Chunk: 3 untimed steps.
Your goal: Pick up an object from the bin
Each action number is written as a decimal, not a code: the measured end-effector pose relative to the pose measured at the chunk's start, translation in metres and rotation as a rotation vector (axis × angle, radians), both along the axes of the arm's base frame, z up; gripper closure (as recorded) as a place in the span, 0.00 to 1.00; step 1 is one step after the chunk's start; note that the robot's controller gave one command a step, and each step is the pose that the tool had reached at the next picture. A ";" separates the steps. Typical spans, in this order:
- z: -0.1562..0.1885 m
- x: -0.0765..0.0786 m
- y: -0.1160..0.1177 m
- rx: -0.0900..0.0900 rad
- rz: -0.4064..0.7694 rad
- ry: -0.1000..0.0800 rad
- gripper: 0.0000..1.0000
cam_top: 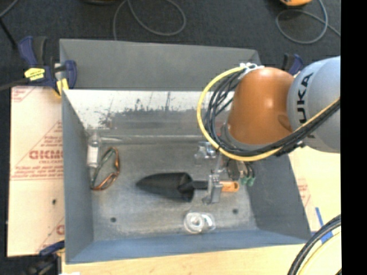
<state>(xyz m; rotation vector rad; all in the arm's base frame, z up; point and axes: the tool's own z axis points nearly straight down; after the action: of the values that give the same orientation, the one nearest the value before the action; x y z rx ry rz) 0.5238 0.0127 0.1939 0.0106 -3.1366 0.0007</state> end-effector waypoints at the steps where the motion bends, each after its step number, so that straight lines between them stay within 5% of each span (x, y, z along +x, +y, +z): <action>1: 0.004 0.001 0.000 0.000 0.000 -0.006 0.00; 2: -0.029 0.019 0.005 -0.001 0.030 -0.017 0.00; 3: -0.068 0.020 0.017 0.000 -0.036 -0.004 0.00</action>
Offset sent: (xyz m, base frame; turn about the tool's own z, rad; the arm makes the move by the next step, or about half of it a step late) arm 0.0398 0.0164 -0.0941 -0.0907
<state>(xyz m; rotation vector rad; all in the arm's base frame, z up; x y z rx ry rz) 0.5433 0.0300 0.1256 -0.0453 -3.1398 -0.0002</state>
